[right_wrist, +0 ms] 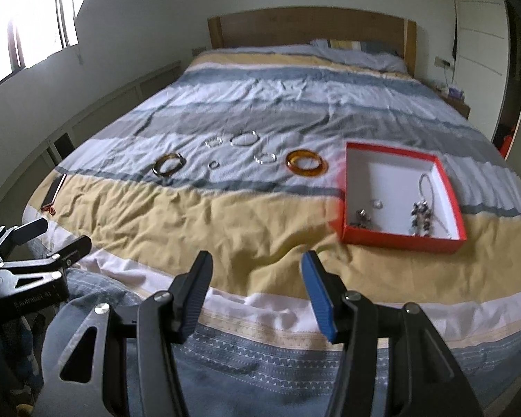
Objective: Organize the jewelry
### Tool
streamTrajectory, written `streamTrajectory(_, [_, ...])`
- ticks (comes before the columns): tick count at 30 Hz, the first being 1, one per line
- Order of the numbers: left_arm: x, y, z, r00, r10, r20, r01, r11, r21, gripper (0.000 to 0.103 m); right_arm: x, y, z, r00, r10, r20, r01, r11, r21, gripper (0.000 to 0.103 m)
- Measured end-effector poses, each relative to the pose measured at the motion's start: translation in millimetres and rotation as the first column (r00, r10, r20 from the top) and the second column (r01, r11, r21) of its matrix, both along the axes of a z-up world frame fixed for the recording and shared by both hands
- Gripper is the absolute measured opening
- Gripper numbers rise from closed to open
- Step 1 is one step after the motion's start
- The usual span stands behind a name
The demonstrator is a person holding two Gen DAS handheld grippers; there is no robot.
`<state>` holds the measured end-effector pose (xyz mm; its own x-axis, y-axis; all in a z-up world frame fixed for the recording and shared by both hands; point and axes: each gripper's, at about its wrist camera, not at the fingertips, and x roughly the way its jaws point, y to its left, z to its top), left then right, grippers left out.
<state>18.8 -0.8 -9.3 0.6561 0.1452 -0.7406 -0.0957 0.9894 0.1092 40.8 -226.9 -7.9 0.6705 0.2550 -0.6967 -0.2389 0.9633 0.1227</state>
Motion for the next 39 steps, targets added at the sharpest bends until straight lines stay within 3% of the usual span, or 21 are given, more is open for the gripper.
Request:
streamTrajectory(5, [23, 23, -26, 0.998, 0.027, -0.056, -0.03, 0.999, -0.045, 0.092, 28, 4, -26, 0.998, 0.012, -0.057, -0.011, 1.0, 0.013, 0.052])
streamTrajectory(11, [59, 33, -48, 0.996, -0.007, -0.091, -0.002, 0.996, -0.092, 0.078, 67, 12, -47, 0.995, 0.036, -0.093, -0.032, 0.999, 0.038, 0.052])
streamTrajectory(24, [167, 87, -58, 0.999, 0.032, -0.044, -0.038, 0.985, -0.168, 0.077, 161, 69, -62, 0.988, 0.144, -0.064, -0.139, 0.987, 0.075, 0.05])
streamTrajectory(31, [218, 123, -76, 0.994, 0.089, -0.068, -0.102, 0.974, -0.202, 0.069, 203, 110, -80, 0.977, 0.203, -0.062, -0.197, 0.976, 0.09, 0.046])
streamTrajectory(39, [230, 103, -82, 0.999, 0.028, -0.045, -0.038, 0.972, -0.233, 0.069, 227, 83, -94, 0.994, 0.093, -0.064, -0.086, 0.99, 0.111, 0.046])
